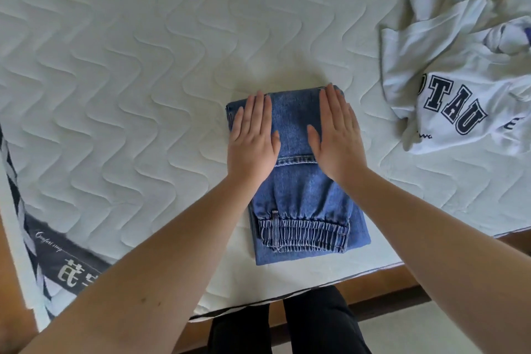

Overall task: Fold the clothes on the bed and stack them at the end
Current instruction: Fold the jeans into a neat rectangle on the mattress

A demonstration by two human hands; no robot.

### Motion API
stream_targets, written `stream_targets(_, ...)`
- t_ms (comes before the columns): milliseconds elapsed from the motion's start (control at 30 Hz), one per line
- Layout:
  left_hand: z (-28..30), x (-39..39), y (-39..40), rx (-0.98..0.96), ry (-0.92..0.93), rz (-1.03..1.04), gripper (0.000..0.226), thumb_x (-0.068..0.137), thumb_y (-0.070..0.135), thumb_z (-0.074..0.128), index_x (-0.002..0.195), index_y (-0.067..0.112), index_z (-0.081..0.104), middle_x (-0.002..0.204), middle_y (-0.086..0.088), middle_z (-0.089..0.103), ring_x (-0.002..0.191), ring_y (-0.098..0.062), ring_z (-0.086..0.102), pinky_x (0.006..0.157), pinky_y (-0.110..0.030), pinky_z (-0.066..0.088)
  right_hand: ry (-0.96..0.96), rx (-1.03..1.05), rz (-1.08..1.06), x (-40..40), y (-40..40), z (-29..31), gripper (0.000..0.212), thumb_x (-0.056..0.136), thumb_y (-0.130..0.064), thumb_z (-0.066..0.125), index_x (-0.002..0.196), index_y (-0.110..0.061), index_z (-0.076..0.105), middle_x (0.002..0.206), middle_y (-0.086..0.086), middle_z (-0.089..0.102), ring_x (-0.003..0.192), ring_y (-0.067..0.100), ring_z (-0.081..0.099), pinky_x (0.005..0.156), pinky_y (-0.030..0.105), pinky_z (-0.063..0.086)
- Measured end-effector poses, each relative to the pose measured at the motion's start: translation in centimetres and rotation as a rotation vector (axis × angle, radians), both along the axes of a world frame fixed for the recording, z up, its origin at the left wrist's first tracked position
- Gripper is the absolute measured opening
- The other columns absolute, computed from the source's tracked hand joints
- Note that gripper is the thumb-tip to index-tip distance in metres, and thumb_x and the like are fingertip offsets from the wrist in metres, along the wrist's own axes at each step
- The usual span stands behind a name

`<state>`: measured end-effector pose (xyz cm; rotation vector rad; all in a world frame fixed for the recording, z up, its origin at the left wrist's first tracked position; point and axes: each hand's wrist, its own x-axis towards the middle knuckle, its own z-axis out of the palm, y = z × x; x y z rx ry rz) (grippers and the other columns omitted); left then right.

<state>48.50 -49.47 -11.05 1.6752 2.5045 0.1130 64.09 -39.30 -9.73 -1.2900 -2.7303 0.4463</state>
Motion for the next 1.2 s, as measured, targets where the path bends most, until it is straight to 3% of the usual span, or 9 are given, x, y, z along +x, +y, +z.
stream_targets(167,-3.7,-0.1,-2.0,-0.040,0.012,-0.040,0.063,0.106,0.041,0.025,0.157,0.008,0.012,0.165,-0.011,0.009,0.153,-0.022,0.008,0.124,-0.041,0.011,-0.175,0.007,0.035,-0.3,2.0,-3.7,0.073,0.102,-0.049,0.029,0.156,-0.006,0.008,0.164,0.010,0.007,0.152,0.022,0.004,0.124,0.038,0.008)
stream_targets(333,-5.3,-0.4,-2.0,0.012,-0.008,-0.050,0.064,0.104,0.041,0.027,0.157,0.007,0.014,0.165,-0.013,0.010,0.153,-0.024,0.008,0.123,-0.044,0.015,-0.193,0.003,0.042,-0.5,2.4,-6.0,0.075,0.101,-0.052,0.026,0.156,-0.006,0.003,0.164,0.012,0.001,0.152,0.023,0.000,0.123,0.035,0.005)
stream_targets(567,-5.3,-0.7,-1.3,-0.075,-0.036,-0.074,0.066,0.103,0.043,0.026,0.157,0.007,0.013,0.165,-0.014,0.007,0.153,-0.025,0.006,0.123,-0.044,0.012,-0.238,-0.038,0.049,-0.6,2.7,-5.9,0.075,0.101,-0.052,0.026,0.156,-0.008,-0.001,0.164,0.011,-0.002,0.152,0.023,-0.002,0.123,0.035,0.002)
stream_targets(700,-3.2,0.9,-1.7,-0.116,-0.074,0.012,0.064,0.104,0.042,0.021,0.157,0.008,0.010,0.165,-0.012,0.006,0.153,-0.023,0.005,0.124,-0.043,0.010,-0.294,-0.005,0.023,-0.9,1.9,-3.8,0.073,0.103,-0.048,0.027,0.156,-0.004,0.004,0.164,0.013,0.003,0.152,0.024,0.003,0.124,0.038,0.009)
stream_targets(867,-1.3,7.7,-7.4,-0.136,-0.235,0.040,0.065,0.104,0.043,0.020,0.157,0.007,0.010,0.165,-0.009,0.008,0.153,-0.020,0.008,0.124,-0.038,0.010,-0.280,-0.075,0.097,3.7,-5.4,-2.2,0.063,0.104,-0.041,0.030,0.156,-0.008,0.017,0.164,0.008,0.012,0.151,0.022,0.012,0.122,0.040,0.017)
stream_targets(1033,0.5,12.9,-15.0,-0.210,-0.227,-0.026,0.064,0.100,0.039,0.038,0.153,0.005,0.028,0.161,-0.013,0.023,0.149,-0.028,0.023,0.120,-0.047,0.024,-0.322,-0.181,0.122,9.5,-12.7,-0.1,0.058,0.103,-0.038,0.035,0.154,-0.010,0.026,0.161,0.009,0.022,0.149,0.023,0.020,0.122,0.040,0.018)
stream_targets(1133,2.3,13.4,-17.8,-0.288,-0.276,-0.107,0.066,0.097,0.035,0.048,0.153,0.006,0.029,0.162,-0.013,0.022,0.150,-0.028,0.020,0.118,-0.047,0.029,-0.372,-0.254,0.203,12.2,-15.7,1.8,0.058,0.102,-0.036,0.039,0.151,-0.008,0.033,0.160,0.011,0.025,0.149,0.025,0.022,0.121,0.042,0.022)
stream_targets(1200,3.6,12.9,-18.1,-0.377,-0.307,-0.161,0.067,0.095,0.031,0.051,0.153,0.005,0.030,0.162,-0.014,0.018,0.151,-0.029,0.017,0.118,-0.046,0.029,-0.452,-0.331,0.242,13.3,-17.0,3.1,0.060,0.102,-0.037,0.038,0.153,-0.007,0.029,0.161,0.010,0.020,0.150,0.025,0.015,0.123,0.040,0.015)
